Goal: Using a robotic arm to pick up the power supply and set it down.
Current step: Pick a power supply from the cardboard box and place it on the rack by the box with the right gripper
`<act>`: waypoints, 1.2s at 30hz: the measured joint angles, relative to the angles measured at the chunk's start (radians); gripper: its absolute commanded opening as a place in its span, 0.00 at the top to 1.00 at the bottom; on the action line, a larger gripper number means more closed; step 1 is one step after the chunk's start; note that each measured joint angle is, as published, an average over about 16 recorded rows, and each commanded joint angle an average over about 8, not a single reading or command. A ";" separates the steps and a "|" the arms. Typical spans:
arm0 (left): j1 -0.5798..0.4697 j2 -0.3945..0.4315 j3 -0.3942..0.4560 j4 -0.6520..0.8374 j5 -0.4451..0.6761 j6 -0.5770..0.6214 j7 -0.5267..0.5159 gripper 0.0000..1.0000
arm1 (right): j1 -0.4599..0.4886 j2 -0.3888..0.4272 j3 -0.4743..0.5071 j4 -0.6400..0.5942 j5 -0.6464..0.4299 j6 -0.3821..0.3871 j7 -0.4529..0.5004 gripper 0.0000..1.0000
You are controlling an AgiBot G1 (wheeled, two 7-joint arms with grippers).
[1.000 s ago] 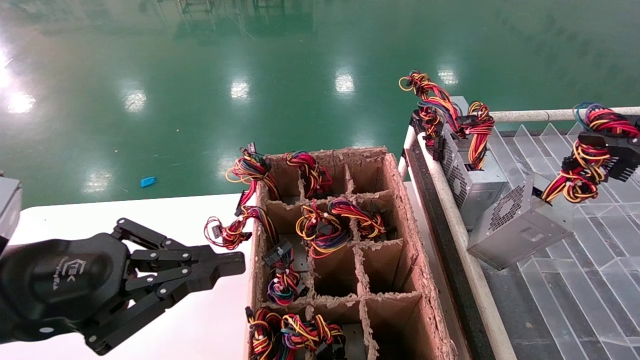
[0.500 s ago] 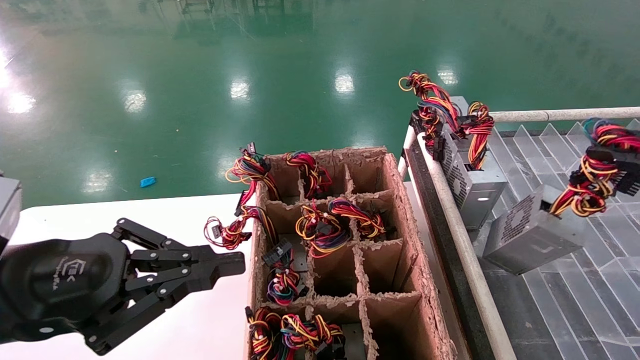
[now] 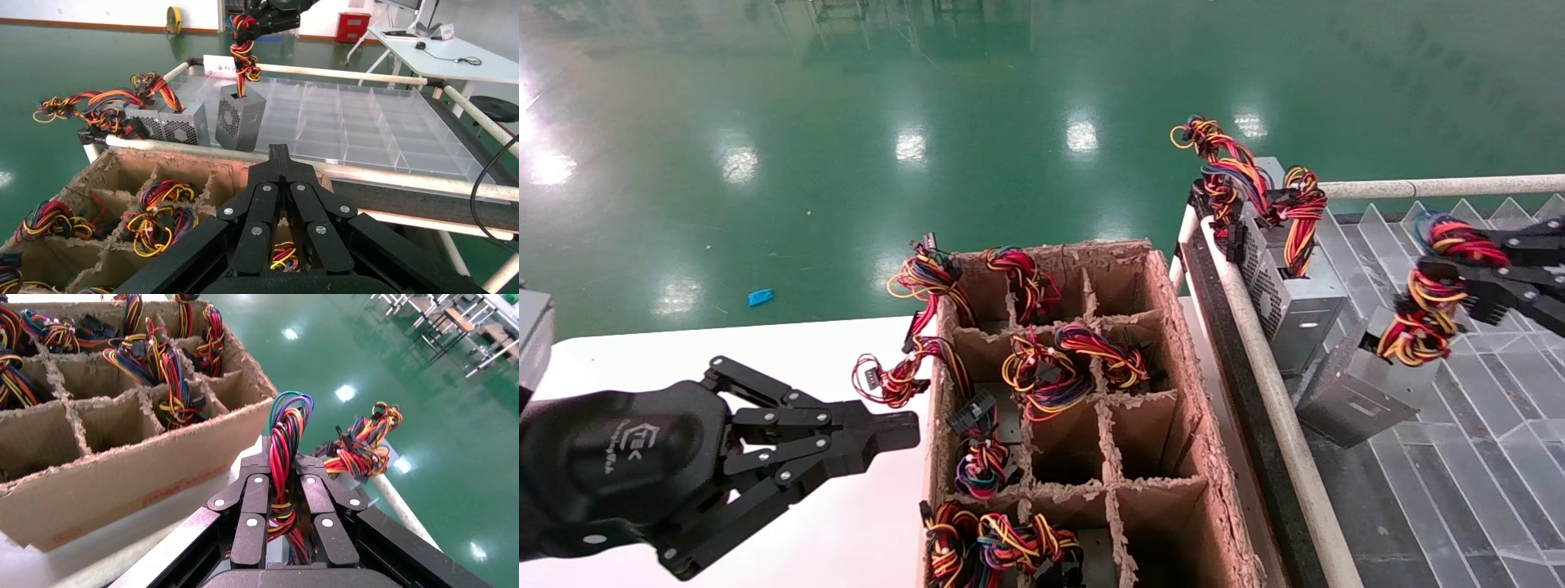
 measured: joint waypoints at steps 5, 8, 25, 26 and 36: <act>0.000 0.000 0.000 0.000 0.000 0.000 0.000 1.00 | 0.009 -0.032 -0.008 -0.002 -0.005 0.006 0.001 1.00; 0.000 0.000 0.000 0.000 0.000 0.000 0.000 1.00 | 0.017 -0.051 -0.013 -0.006 -0.011 0.008 0.002 1.00; 0.000 0.000 0.000 0.000 0.000 0.000 0.000 1.00 | 0.068 -0.131 -0.044 -0.051 -0.068 0.026 -0.003 1.00; 0.000 0.000 0.000 0.000 0.000 0.000 0.000 1.00 | 0.069 -0.136 -0.046 -0.056 -0.073 0.029 -0.005 1.00; 0.000 0.000 0.000 0.000 0.000 0.000 0.000 1.00 | 0.077 -0.194 -0.060 -0.129 -0.109 0.075 -0.043 1.00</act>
